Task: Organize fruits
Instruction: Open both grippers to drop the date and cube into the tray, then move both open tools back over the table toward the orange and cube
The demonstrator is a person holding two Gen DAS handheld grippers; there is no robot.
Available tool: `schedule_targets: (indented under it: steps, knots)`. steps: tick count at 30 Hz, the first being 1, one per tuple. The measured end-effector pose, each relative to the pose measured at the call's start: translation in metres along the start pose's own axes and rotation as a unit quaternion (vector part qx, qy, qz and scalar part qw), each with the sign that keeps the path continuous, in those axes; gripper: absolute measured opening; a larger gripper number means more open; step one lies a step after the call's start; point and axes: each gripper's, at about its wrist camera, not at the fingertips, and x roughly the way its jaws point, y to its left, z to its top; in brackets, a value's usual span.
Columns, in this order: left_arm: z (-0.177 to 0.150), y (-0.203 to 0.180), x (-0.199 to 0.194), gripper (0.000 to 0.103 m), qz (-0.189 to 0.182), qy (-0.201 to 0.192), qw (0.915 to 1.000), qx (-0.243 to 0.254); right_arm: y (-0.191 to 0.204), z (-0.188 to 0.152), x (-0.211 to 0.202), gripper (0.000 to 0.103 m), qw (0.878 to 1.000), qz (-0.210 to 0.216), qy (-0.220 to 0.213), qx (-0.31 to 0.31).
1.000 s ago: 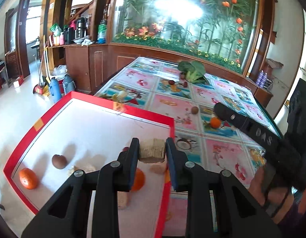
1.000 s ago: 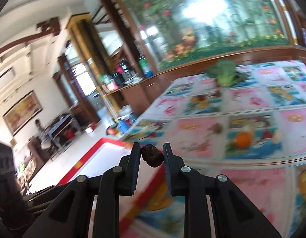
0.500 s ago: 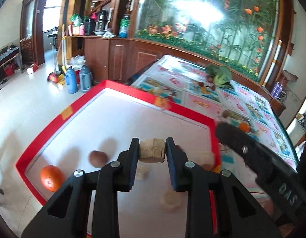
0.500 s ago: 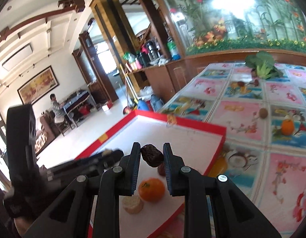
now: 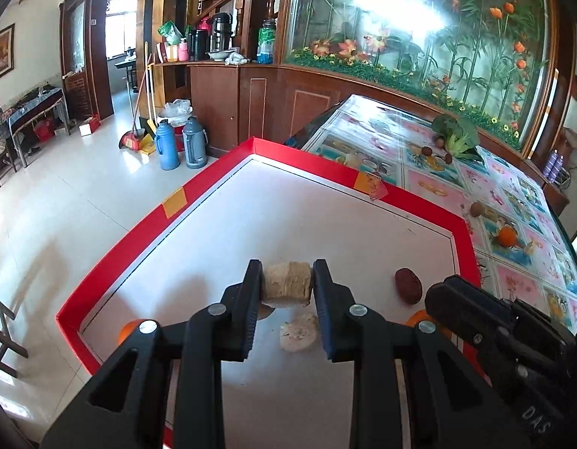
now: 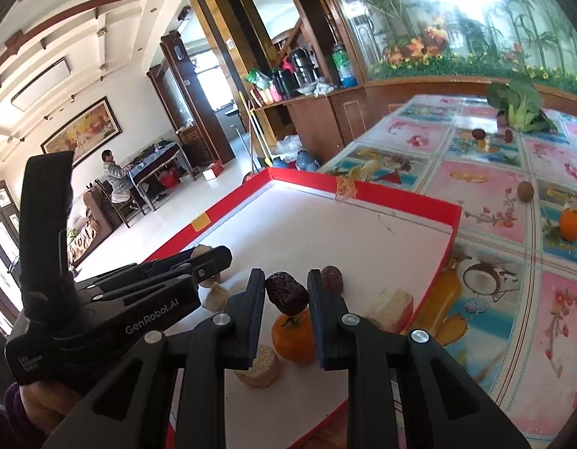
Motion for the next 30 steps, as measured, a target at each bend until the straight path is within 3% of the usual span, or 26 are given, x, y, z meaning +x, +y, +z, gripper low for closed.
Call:
schedule_targets:
  steps: [7,9,13,18,30]
  knots:
    - [0.0,-0.007,0.003,0.03,0.028,-0.004,0.9994,0.02,-0.004,0.0,0.004,0.025,1.0,-0.001,0.017,0.017]
    - [0.0,-0.009,0.004,0.03,0.033,-0.003,0.9992,0.024,-0.005,0.0,0.0,0.037,1.0,0.0,0.013,0.025]
    - [-0.001,-0.01,0.003,0.055,0.041,-0.001,0.9989,0.021,-0.007,0.001,-0.009,0.044,1.0,-0.003,-0.01,0.029]
    - [0.001,-0.012,0.0,0.066,0.052,-0.007,0.9985,0.016,-0.006,0.001,-0.011,0.046,0.999,-0.008,-0.013,0.03]
    - [0.001,-0.025,-0.005,0.075,0.049,-0.008,0.9984,0.025,-0.016,0.004,-0.019,0.046,0.998,-0.02,-0.03,0.044]
